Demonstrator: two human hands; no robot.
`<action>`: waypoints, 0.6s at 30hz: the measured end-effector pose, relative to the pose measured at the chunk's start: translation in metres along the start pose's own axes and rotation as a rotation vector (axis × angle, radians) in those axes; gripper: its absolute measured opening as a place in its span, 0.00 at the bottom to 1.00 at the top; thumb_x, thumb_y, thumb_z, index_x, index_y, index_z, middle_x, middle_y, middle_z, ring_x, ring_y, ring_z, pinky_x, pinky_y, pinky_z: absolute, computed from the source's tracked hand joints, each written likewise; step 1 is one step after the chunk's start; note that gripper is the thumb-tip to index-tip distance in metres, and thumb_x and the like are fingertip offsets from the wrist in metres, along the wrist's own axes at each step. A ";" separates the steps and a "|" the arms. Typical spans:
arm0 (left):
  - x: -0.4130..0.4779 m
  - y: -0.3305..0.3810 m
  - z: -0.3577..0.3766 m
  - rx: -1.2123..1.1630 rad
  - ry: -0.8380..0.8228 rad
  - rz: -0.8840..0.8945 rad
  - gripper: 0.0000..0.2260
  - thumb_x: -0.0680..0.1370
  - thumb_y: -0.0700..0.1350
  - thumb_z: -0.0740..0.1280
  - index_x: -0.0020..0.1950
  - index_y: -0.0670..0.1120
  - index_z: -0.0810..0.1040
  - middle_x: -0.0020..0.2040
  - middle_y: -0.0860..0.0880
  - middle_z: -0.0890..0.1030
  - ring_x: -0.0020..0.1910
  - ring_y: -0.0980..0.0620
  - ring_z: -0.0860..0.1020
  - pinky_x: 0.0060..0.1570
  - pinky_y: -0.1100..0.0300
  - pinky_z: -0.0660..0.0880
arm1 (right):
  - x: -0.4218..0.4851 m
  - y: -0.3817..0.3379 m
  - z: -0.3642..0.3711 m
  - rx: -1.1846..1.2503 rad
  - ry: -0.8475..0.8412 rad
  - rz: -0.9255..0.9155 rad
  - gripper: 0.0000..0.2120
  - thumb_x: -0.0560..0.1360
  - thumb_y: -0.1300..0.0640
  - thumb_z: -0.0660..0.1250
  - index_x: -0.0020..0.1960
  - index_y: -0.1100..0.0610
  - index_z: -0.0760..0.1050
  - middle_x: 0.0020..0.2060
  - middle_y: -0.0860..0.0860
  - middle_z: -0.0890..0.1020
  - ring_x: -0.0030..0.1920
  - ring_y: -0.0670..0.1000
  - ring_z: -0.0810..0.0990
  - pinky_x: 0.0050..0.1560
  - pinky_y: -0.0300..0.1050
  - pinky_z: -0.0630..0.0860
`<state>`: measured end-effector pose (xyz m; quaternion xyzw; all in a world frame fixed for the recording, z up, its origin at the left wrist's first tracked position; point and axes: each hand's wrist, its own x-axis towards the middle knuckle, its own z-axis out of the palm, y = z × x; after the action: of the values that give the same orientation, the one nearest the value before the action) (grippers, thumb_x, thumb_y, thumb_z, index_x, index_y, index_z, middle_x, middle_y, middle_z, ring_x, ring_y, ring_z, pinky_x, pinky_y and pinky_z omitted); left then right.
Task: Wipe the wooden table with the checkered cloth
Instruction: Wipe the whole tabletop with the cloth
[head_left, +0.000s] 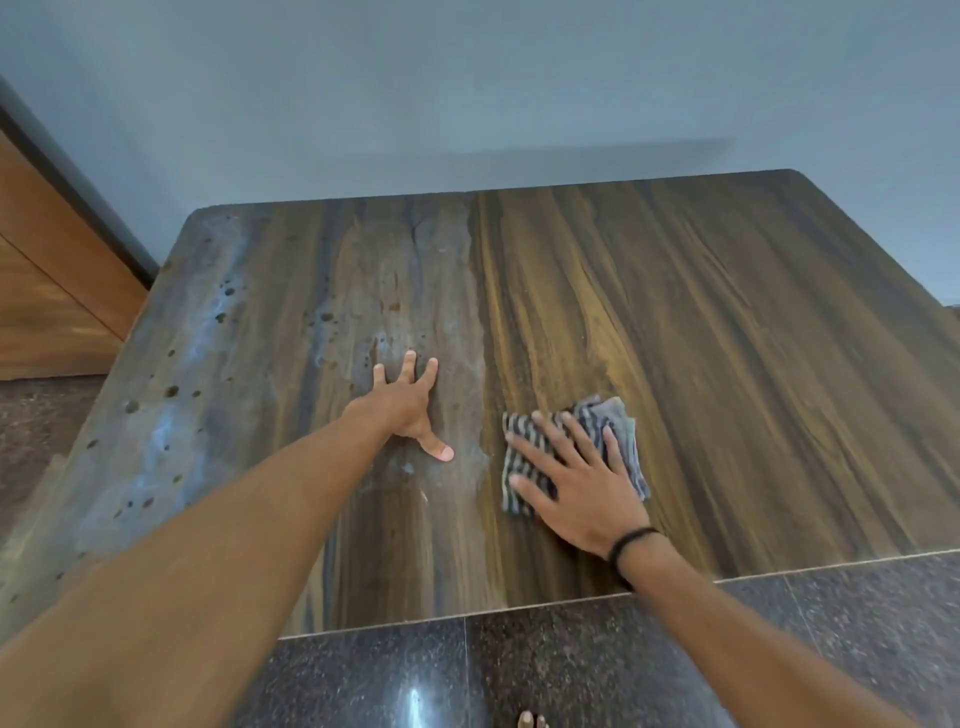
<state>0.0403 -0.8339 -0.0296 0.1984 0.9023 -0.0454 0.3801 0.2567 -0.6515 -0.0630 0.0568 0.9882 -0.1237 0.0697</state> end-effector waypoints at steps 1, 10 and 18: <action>0.001 -0.002 -0.002 0.019 -0.014 0.003 0.68 0.57 0.68 0.78 0.75 0.58 0.26 0.75 0.53 0.25 0.75 0.34 0.31 0.71 0.30 0.51 | 0.006 -0.012 0.002 0.006 0.016 0.076 0.27 0.80 0.28 0.40 0.78 0.27 0.41 0.80 0.38 0.38 0.81 0.50 0.35 0.75 0.62 0.27; 0.002 -0.054 -0.024 0.057 -0.073 -0.033 0.66 0.58 0.66 0.79 0.71 0.66 0.25 0.74 0.56 0.24 0.73 0.30 0.31 0.72 0.30 0.49 | 0.026 -0.015 0.006 0.010 0.058 0.066 0.28 0.80 0.28 0.39 0.78 0.28 0.42 0.79 0.35 0.39 0.80 0.48 0.34 0.75 0.60 0.26; 0.001 -0.051 -0.021 0.021 -0.088 -0.026 0.66 0.61 0.63 0.80 0.70 0.66 0.24 0.73 0.56 0.22 0.73 0.30 0.30 0.71 0.29 0.51 | 0.063 -0.009 -0.013 0.029 0.000 0.082 0.27 0.80 0.29 0.40 0.78 0.27 0.41 0.79 0.36 0.38 0.81 0.48 0.36 0.75 0.59 0.27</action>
<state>0.0056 -0.8756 -0.0185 0.1884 0.8867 -0.0686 0.4166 0.1915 -0.6506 -0.0580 0.0985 0.9832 -0.1348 0.0737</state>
